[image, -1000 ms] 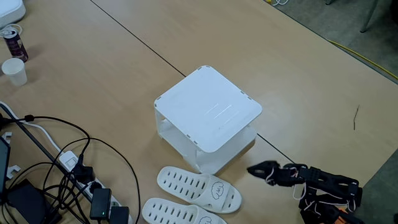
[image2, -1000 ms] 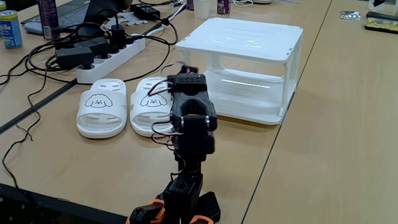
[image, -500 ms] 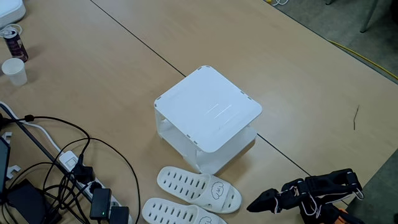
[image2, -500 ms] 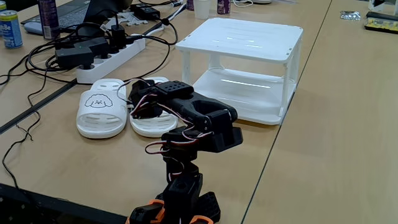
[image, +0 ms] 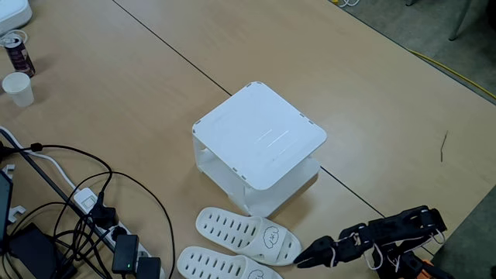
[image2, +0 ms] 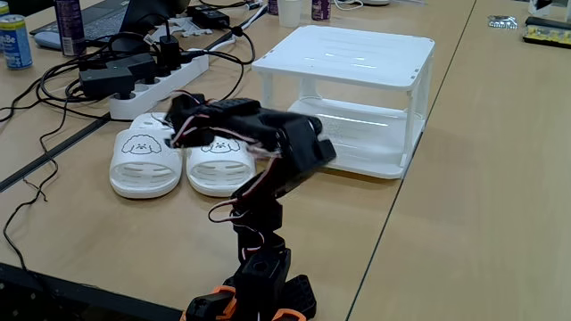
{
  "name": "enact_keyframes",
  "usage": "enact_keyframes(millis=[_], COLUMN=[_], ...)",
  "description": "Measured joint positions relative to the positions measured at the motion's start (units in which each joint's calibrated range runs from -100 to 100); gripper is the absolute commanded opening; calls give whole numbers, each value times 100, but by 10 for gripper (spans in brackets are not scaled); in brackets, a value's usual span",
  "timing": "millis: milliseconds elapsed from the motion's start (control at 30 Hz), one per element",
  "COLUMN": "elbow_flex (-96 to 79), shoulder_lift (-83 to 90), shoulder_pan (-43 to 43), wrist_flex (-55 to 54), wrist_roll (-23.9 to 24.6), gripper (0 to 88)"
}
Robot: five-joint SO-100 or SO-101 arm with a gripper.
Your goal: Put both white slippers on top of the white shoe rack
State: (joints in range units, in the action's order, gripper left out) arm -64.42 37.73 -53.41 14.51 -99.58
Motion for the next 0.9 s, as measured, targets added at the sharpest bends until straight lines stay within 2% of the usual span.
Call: enact_keyframes(millis=[233,400,533,900], elbow_flex=[332,332,225,296], shoulder_lift=[-1278,-2054,-2623,-3868], shoulder_pan=[-262,-375,-345,-82], wrist_flex=[-1313,-2361,-3150,-4034], wrist_roll=[0,0,0,0], gripper=[90,186,201,202])
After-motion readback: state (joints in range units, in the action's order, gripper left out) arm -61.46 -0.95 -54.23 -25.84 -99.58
